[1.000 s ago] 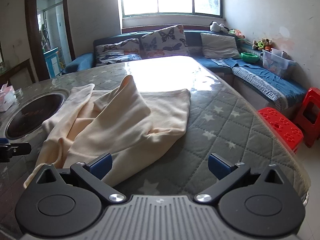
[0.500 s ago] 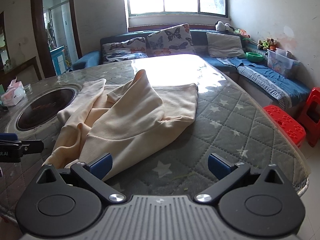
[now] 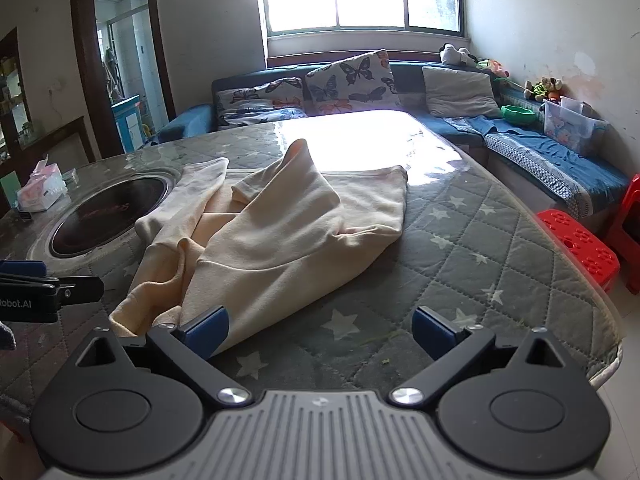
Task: Fold clothes
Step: 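Move both tools toward the crumpled cream sweatshirt on the table, then grasp a sweatshirt edge with the right tool while the left tool grasps another edge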
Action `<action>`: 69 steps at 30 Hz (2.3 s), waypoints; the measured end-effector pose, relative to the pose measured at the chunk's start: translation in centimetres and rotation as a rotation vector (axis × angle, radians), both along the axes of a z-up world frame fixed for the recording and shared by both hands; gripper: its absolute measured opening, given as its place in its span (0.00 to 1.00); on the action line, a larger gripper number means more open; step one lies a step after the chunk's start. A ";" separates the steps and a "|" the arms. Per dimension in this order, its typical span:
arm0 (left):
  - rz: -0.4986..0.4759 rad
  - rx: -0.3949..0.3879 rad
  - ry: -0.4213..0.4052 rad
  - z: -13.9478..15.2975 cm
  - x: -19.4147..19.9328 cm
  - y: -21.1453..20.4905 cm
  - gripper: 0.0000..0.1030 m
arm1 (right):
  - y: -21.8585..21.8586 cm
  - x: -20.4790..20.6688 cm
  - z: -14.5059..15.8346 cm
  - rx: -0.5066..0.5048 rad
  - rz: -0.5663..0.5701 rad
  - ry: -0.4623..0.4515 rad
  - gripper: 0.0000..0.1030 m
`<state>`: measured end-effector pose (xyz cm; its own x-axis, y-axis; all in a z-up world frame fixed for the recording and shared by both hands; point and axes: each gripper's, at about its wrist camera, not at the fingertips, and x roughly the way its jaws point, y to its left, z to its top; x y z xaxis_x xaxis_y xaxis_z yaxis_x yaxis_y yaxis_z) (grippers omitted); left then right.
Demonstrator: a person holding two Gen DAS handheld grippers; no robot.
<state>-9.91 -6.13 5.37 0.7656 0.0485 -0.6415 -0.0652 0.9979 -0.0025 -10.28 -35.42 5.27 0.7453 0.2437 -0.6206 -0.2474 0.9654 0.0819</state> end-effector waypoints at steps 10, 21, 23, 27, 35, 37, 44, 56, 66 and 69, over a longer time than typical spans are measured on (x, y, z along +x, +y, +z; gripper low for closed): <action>-0.006 0.016 0.010 0.0 0.3 -0.6 1.00 | 0.1 0.0 0.1 0.009 0.010 0.000 0.96; -0.006 0.022 0.016 0.1 0.8 -0.6 1.00 | 0.6 0.5 0.2 0.008 0.032 0.007 0.93; -0.007 0.027 0.016 0.2 1.0 -0.6 1.00 | 0.7 0.6 0.2 0.007 0.036 0.009 0.93; -0.007 0.026 0.017 0.3 1.3 -0.6 1.00 | 0.8 0.9 0.2 0.003 0.042 0.012 0.92; -0.008 0.029 0.019 0.4 1.9 -0.4 1.00 | 1.1 1.8 0.5 -0.002 0.048 0.012 0.91; -0.010 0.030 0.016 0.6 2.1 -0.4 1.00 | 1.2 2.1 0.5 -0.006 0.051 0.011 0.90; -0.025 0.047 0.002 1.2 3.4 -0.2 1.00 | 1.5 3.5 1.2 -0.017 0.065 0.000 0.87; -0.060 0.057 -0.011 1.7 6.9 -0.3 1.00 | 2.1 9.7 2.1 -0.014 0.086 -0.001 0.73; -0.083 0.028 0.004 1.3 9.7 0.0 1.00 | 4.4 17.8 2.5 -0.023 0.132 0.009 0.58; -0.093 0.023 0.005 1.3 10.5 -0.1 1.00 | 5.1 19.6 2.1 -0.023 0.155 0.033 0.51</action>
